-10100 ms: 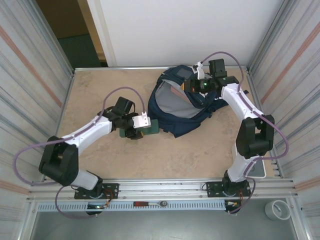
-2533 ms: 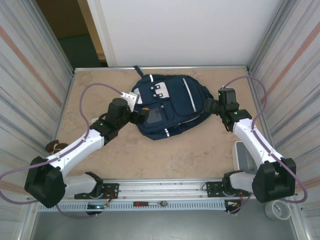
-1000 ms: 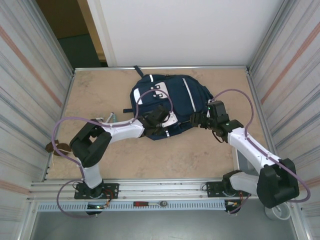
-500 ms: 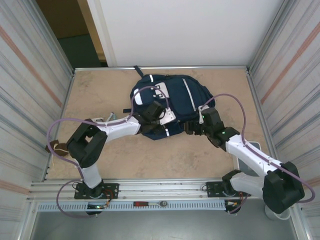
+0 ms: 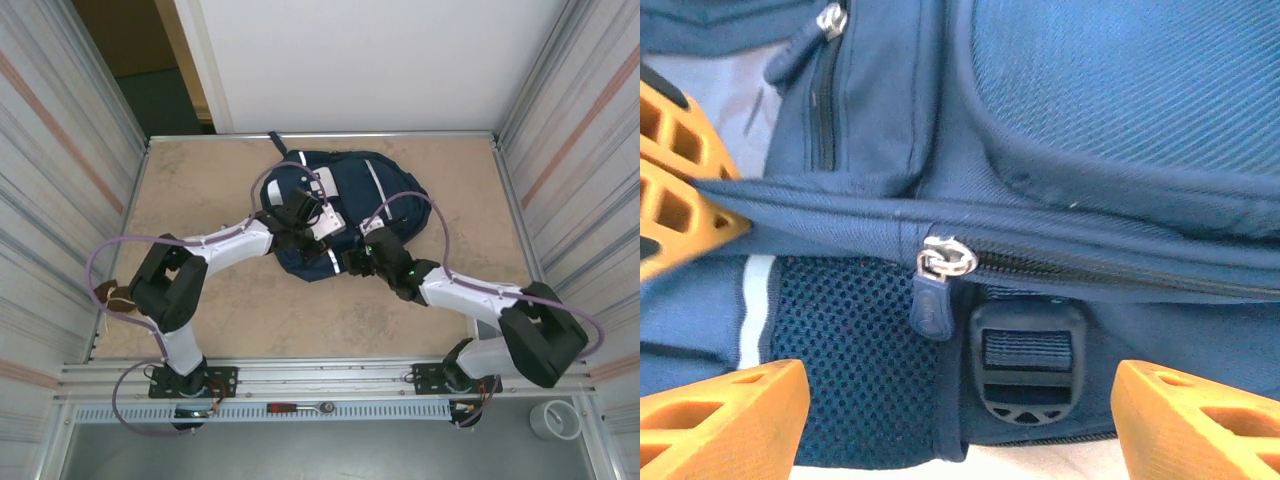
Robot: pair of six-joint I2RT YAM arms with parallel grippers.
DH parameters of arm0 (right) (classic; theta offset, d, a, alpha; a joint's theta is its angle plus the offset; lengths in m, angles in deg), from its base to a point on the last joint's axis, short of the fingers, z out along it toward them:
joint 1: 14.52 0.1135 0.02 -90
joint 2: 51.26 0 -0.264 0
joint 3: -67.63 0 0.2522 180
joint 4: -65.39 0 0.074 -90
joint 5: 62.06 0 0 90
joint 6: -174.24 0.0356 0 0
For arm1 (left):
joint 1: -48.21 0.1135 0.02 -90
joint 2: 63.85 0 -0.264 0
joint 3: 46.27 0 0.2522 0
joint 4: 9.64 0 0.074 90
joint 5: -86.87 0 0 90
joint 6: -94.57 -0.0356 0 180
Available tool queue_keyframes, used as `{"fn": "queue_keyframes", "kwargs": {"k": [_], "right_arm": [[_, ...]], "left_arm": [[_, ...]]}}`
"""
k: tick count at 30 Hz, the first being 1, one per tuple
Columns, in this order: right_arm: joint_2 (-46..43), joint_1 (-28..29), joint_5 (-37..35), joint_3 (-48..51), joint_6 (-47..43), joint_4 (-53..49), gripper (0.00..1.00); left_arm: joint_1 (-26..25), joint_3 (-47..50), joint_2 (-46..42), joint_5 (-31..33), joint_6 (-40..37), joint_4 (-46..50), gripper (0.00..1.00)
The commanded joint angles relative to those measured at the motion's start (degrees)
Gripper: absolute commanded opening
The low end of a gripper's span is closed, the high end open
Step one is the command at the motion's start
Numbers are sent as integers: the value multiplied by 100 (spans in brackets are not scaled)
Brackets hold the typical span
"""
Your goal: Pack the student bag
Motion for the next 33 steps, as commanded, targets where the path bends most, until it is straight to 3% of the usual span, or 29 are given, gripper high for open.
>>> {"fn": "queue_keyframes", "kwargs": {"k": [1,14,21,26,33], "right_arm": [[323,112,-589,-180,12,548,75],[1007,310,-1455,-429,100,1018,55],[935,270,-1489,-562,24,764,27],[700,106,-1031,-543,169,492,11],[225,-572,714,-566,702,-62,3]], "left_arm": [[10,-173,-333,-660,200,155,0],[14,-87,-239,-635,176,168,0],[42,-43,-212,-624,159,128,0],[49,-57,-108,-404,72,157,0],[63,39,-62,73,-63,183,0]]}}
